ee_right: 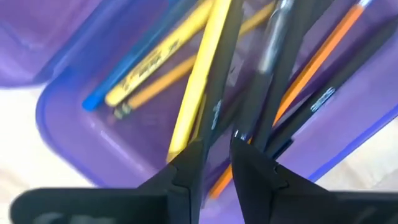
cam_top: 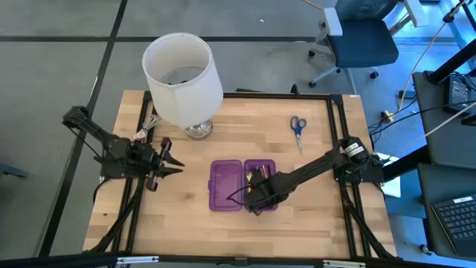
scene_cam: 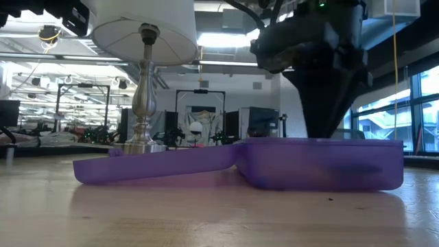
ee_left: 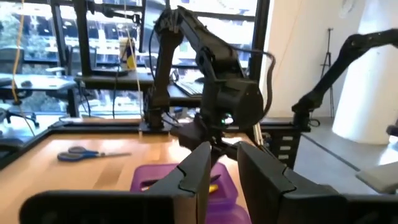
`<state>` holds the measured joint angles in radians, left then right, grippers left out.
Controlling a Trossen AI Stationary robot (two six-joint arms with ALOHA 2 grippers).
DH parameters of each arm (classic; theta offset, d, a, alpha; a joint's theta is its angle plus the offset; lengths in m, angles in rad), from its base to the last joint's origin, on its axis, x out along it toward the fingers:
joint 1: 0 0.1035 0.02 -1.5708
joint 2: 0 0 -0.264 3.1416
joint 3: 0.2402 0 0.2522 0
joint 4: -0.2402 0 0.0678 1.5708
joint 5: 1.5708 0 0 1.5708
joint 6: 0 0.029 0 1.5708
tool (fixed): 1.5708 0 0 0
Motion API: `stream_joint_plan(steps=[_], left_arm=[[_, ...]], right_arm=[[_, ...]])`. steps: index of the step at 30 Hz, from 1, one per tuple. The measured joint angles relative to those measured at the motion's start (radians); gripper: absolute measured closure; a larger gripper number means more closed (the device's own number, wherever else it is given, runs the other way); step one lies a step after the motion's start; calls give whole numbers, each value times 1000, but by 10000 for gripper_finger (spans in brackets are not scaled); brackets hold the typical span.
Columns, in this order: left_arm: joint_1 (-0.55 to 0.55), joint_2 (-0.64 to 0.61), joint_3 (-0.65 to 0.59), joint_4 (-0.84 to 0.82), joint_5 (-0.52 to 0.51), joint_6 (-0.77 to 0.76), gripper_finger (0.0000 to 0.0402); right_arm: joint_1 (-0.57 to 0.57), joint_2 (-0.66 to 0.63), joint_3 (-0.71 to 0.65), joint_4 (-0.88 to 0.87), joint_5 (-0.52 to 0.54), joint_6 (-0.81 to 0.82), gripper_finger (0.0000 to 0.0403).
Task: Pick & place school supplies into a supply box
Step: Put the blue scissors into the purple supply box
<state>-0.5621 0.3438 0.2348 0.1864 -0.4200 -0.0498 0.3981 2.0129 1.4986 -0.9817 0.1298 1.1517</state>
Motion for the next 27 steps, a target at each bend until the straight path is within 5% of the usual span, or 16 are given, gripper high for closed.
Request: stream_joint_plan(steps=[6,14,19,22,27], left_arm=[[0,-15,0,-5,0,11,327],[0,-14,0,26,-1,-12,327],[0,-14,0,1,1,-15,327],[0,-15,0,-7,2,-15,327],[0,-15,0,24,2,37,327]], right_arm=[[-11,-5,26,-73,-45,-18,318],[-47,-35,251,-400,252,-127,318],[-54,-34,353,-455,377,-220,318],[-91,-37,390,-593,461,-259,318],[-193,-126,353,-562,521,-321,318]])
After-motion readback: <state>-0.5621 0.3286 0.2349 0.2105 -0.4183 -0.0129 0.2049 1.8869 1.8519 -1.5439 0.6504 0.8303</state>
